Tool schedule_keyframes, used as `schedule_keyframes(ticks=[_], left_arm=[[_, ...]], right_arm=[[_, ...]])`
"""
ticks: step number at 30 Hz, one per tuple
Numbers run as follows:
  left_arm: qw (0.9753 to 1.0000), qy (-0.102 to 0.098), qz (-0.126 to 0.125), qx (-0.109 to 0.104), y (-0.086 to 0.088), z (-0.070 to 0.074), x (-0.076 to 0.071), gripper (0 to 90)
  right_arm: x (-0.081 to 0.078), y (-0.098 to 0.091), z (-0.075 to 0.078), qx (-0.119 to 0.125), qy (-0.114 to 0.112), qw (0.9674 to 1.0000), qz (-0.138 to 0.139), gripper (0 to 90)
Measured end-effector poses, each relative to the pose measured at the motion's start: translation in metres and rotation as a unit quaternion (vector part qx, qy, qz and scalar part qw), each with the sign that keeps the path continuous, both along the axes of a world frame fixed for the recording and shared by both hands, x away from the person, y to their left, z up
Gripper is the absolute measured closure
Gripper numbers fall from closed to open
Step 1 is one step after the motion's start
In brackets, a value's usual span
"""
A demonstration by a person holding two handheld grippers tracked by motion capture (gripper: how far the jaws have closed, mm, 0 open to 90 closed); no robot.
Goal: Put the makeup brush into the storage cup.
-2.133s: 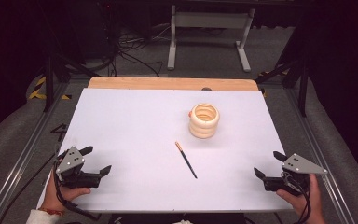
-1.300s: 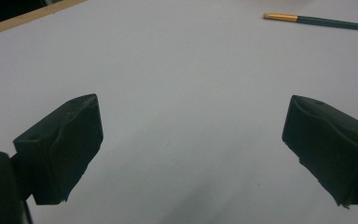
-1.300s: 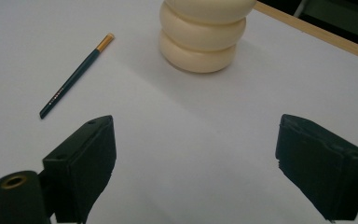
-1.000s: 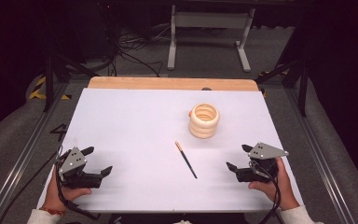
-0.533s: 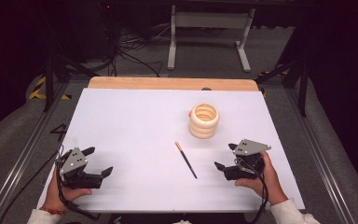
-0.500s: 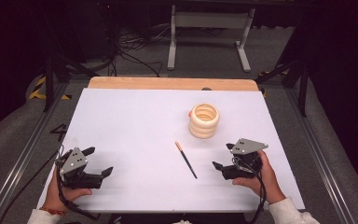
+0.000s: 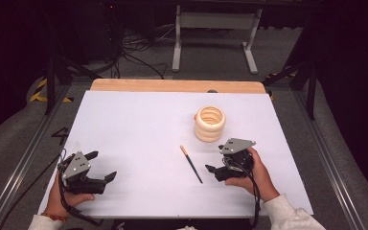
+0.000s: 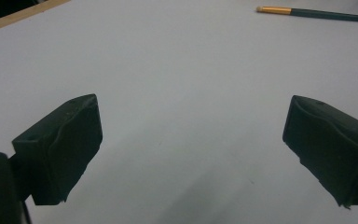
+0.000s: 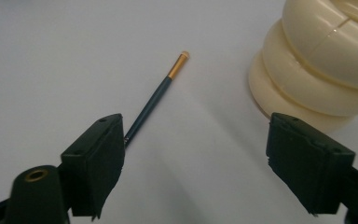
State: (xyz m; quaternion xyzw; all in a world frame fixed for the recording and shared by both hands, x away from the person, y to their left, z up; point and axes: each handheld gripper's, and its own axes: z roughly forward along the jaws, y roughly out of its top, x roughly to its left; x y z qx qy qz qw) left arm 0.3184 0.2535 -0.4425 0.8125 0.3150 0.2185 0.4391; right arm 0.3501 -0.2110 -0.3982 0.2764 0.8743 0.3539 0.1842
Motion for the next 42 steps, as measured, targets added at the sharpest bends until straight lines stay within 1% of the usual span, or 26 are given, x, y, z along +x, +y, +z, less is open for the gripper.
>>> schedule_keyframes(ticks=[2, 4, 7, 9, 11, 16, 21, 23, 24, 26, 27, 29, 32, 34, 35, 36, 37, 38, 39, 40, 42], left_arm=[[1.0, 0.001, -0.001, 0.001, -0.001, 0.0, 0.0, 5.6], [1.0, 0.0, -0.001, 0.004, -0.001, 0.0, 0.0, 5.7], [1.0, 0.001, -0.002, 0.002, -0.002, -0.001, 0.0, 5.7], [1.0, 0.001, -0.004, 0.003, -0.002, -0.001, 0.0, 5.8], [1.0, 0.001, -0.005, 0.003, -0.002, -0.001, 0.0, 5.8], [0.9999, 0.001, -0.007, 0.008, -0.003, -0.001, 0.0, 5.8], [0.9999, 0.001, -0.008, 0.007, -0.003, -0.002, 0.0, 5.9], [0.9999, 0.001, -0.009, 0.008, -0.003, -0.002, 0.0, 6.0], [0.9999, 0.0, -0.011, 0.01, -0.003, -0.002, 0.001, 6.1], [0.9999, 0.003, -0.009, 0.01, -0.004, -0.002, 0.0, 6.1], [0.9999, 0.003, -0.01, 0.01, -0.004, -0.002, 0.0, 6.1], [0.9999, 0.003, -0.009, 0.011, -0.004, -0.002, 0.0, 6.1], [0.9999, 0.003, -0.011, 0.012, -0.004, -0.002, 0.0, 6.2], [0.9999, 0.003, -0.01, 0.011, -0.004, -0.002, 0.0, 6.2], [0.9999, 0.003, -0.01, 0.011, -0.004, -0.002, 0.0, 6.2], [0.9999, 0.003, -0.011, 0.011, -0.004, -0.002, 0.0, 6.2], [0.9999, 0.004, -0.012, 0.011, -0.004, -0.002, 0.0, 6.2], [0.9999, 0.004, -0.012, 0.011, -0.004, -0.003, 0.0, 6.2], [0.9999, 0.005, -0.013, 0.01, -0.004, -0.003, -0.001, 6.3], [0.9998, 0.008, -0.014, 0.009, -0.004, -0.003, -0.001, 6.4], [0.9998, 0.006, -0.014, 0.011, -0.005, -0.003, -0.001, 6.5]], right_arm=[[0.002, 0.005, -0.001, -0.006, 0.002, 1.0, -0.001, 22.4], [0.005, 0.009, -0.002, -0.009, 0.005, 0.9999, 0.007, 22.7], [0.009, 0.017, -0.002, -0.013, 0.012, 0.9998, 0.008, 22.8], [0.013, 0.021, -0.003, -0.015, 0.024, 0.9996, 0.006, 23.4], [0.016, 0.025, -0.004, -0.022, 0.028, 0.9993, 0.011, 24.0], [0.026, 0.037, -0.007, -0.034, 0.049, 0.9982, 0.003, 24.7], [0.032, 0.046, -0.008, -0.039, 0.057, 0.9976, -0.002, 26.0], [0.034, 0.051, -0.008, -0.044, 0.06, 0.9972, -0.002, 27.4], [0.035, 0.053, -0.008, -0.051, 0.059, 0.997, -0.002, 28.3], [0.037, 0.057, -0.009, -0.055, 0.063, 0.9965, -0.006, 31.2], [0.039, 0.061, -0.009, -0.065, 0.066, 0.9957, -0.008, 33.6], [0.043, 0.067, -0.009, -0.069, 0.077, 0.9946, -0.005, 37.3], [0.047, 0.074, -0.009, -0.083, 0.087, 0.9927, -0.001, 41.3], [0.051, 0.08, -0.011, -0.093, 0.098, 0.9909, 0.001, 45.9], [0.053, 0.082, -0.012, -0.096, 0.1, 0.9903, 0.003, 51.4], [0.053, 0.082, -0.012, -0.096, 0.1, 0.9903, 0.003, 51.4], [0.055, 0.084, -0.013, -0.093, 0.104, 0.9902, 0.002, 57.4], [0.057, 0.087, -0.014, -0.092, 0.108, 0.9898, 0.002, 59.0], [0.059, 0.091, -0.015, -0.097, 0.112, 0.9889, 0.005, 61.9], [0.059, 0.092, -0.015, -0.097, 0.119, 0.9881, 0.008, 62.6], [0.062, 0.096, -0.016, -0.105, 0.121, 0.987, 0.003, 62.5]])
